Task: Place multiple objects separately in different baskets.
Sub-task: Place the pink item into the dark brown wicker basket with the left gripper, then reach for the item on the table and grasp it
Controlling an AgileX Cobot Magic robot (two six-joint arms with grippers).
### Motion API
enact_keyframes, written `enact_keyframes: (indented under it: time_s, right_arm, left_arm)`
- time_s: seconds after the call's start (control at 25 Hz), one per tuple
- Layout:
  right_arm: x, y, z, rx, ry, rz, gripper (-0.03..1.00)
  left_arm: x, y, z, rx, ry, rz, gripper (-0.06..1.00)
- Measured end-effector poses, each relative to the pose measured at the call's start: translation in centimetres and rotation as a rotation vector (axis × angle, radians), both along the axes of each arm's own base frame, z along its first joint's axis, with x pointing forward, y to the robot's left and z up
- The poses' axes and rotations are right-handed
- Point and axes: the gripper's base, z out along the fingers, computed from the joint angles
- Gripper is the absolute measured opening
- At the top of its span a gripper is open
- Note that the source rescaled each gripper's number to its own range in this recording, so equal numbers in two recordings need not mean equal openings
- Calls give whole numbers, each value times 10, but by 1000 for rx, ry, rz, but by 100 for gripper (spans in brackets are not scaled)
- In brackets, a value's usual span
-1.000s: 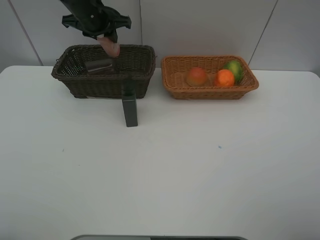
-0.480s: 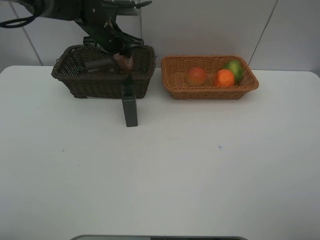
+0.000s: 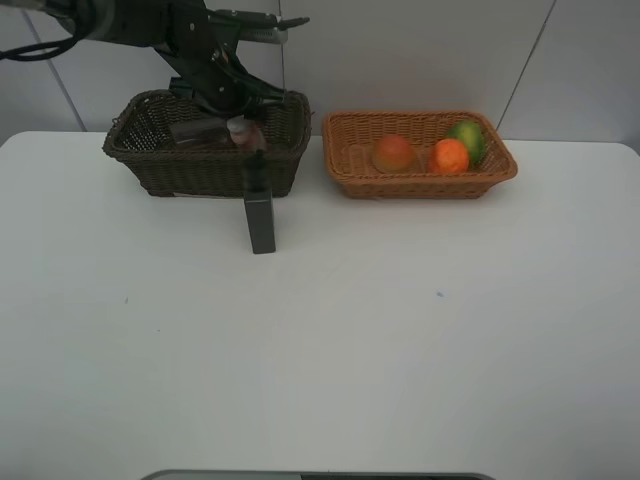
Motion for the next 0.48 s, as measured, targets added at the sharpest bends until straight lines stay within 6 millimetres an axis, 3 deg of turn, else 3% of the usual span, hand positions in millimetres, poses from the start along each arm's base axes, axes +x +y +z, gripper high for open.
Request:
enact_keyframes:
  time_s: [0.04,0.08,0.16,0.36,0.48]
  right_arm:
    - [0,0,0,0,0,0,90]
    - [0,0,0,0,0,0,90]
    - [0,0,0,0,0,0,90]
    - [0,0,0,0,0,0,90]
    - [0,0,0,0,0,0,90]
  left_arm:
    - [0,0,0,0,-1,-1,70]
    - [0,0,0,1,0,-2,81]
    - [-1,-2,0,5,9,-5,92]
    - [-6,-8,2,8,21,-18,97]
    - [-9,-7,19,4,8,-17,97]
